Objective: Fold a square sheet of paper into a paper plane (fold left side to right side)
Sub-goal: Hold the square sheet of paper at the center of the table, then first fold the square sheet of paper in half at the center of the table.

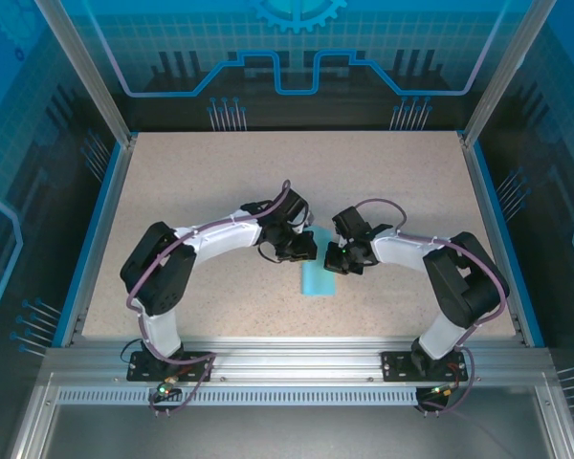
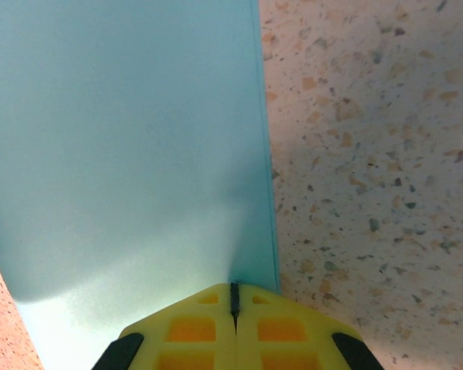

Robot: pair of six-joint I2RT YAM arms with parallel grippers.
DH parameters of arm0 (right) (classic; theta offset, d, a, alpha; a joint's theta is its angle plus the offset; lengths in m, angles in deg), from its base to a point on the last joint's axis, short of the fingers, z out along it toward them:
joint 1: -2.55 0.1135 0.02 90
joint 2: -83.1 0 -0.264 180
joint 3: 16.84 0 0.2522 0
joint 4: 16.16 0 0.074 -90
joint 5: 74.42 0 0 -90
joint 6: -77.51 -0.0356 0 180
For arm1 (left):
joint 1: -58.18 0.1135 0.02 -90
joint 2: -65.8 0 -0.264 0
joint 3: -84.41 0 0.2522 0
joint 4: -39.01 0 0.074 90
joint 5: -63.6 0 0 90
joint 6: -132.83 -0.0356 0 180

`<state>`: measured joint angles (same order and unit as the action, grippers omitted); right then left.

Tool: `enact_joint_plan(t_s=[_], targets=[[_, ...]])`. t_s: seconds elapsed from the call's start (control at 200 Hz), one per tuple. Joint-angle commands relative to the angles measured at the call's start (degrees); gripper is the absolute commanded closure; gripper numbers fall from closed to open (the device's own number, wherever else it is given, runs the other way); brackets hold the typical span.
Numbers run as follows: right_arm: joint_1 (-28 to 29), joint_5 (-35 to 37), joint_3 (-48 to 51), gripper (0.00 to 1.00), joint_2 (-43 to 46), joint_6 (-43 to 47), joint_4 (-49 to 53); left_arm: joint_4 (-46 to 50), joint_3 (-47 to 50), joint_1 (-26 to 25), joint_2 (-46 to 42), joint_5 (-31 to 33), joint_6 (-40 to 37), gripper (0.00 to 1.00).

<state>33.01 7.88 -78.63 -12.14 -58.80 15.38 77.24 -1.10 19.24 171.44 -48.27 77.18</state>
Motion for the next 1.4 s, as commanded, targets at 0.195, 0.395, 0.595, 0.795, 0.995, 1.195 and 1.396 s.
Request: enact_joint_plan(t_s=[0.195, 0.395, 0.595, 0.795, 0.995, 1.195, 1.396], targets=[[0.6, 1.9, 0.9, 0.99, -3.1, -0.2, 5.0, -3.1, 1.0, 0.2, 5.2, -3.8, -1.2, 0.88], [0.7, 1.9, 1.0, 0.99, -3.3, 0.0, 5.5, -2.6, 2.5, 0.3, 7.0, -0.6, -1.5, 0.88], [0.6, 2.1, 1.0, 0.99, -3.8, 0.1, 5.9, -1.8, 3.7, 0.6, 7.2, 1.7, -2.2, 0.88], [0.7, 2.2, 1.0, 0.99, -4.1, 0.1, 6.2, -1.8, 5.0, 1.1, 7.3, 2.9, -2.3, 0.89], [0.3, 2.4, 1.4, 0.99, -4.3, 0.2, 6.8, -1.7, 7.0, 2.3, 6.8, 3.5, -2.6, 0.89], [-0.3, 2.6, 2.2, 0.99, -4.2, 0.3, 6.8, -2.1, 10.3, 4.3, 4.5, 3.7, -2.7, 0.88], [-0.9, 2.8, 2.9, 0.99, -4.2, 0.4, 6.8, -2.1, 12.6, 6.3, 2.5, 3.1, -3.1, 0.88]])
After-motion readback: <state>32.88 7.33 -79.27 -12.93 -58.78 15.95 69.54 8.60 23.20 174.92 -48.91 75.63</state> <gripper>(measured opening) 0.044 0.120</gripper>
